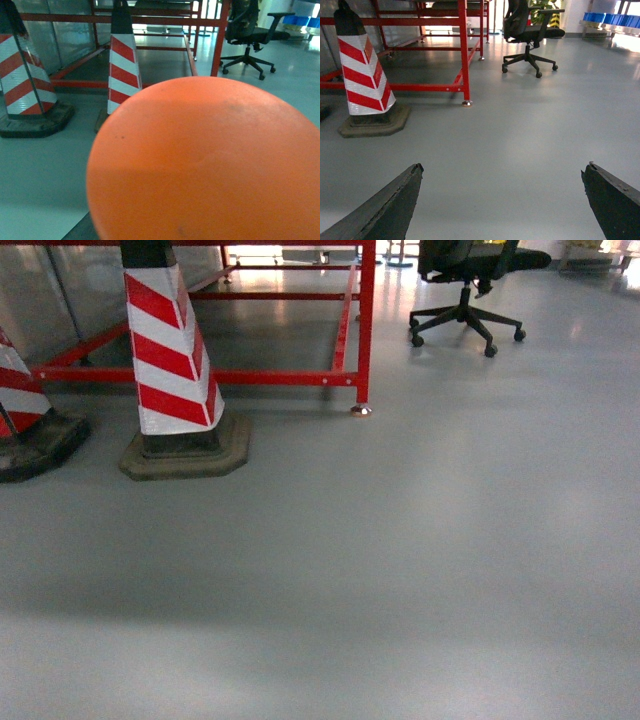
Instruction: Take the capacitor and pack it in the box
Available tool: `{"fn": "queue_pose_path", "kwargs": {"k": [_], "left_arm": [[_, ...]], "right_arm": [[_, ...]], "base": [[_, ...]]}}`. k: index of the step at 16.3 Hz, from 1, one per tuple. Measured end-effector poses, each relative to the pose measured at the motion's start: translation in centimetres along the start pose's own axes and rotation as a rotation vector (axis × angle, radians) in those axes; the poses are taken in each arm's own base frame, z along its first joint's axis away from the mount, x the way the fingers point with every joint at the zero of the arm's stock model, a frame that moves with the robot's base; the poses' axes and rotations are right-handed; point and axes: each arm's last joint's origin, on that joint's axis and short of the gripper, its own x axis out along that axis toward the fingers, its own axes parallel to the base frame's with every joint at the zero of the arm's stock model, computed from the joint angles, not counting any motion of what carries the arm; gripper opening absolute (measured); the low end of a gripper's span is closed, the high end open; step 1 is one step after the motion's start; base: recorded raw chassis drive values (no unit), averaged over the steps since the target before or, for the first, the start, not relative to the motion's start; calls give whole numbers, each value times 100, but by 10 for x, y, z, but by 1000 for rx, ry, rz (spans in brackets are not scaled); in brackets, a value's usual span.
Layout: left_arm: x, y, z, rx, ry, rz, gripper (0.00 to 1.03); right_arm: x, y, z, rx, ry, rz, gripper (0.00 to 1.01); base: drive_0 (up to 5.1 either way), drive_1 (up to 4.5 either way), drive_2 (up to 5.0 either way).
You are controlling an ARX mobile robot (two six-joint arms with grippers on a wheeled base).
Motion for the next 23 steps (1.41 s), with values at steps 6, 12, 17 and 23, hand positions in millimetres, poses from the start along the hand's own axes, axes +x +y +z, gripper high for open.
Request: {"fn": "queue_pose_path", "kwargs": {"k": [6, 12, 17, 23], "left_arm": [[0, 0, 0, 0, -3, 0, 44], [0, 0, 0, 0, 0, 0, 44], [0, 0, 0, 0, -2, 0, 44], [0, 0, 0, 0, 1, 5, 44]], "right_arm": [[0, 0, 0, 0, -4, -1, 98], [0, 0, 0, 0, -2, 0, 98], [0, 0, 0, 0, -1, -1, 98], [0, 0, 0, 0, -3, 3, 98]], "base": [[-502, 234, 234], [-498, 238, 238], [-497, 239, 239], [-328, 177, 148]]}}
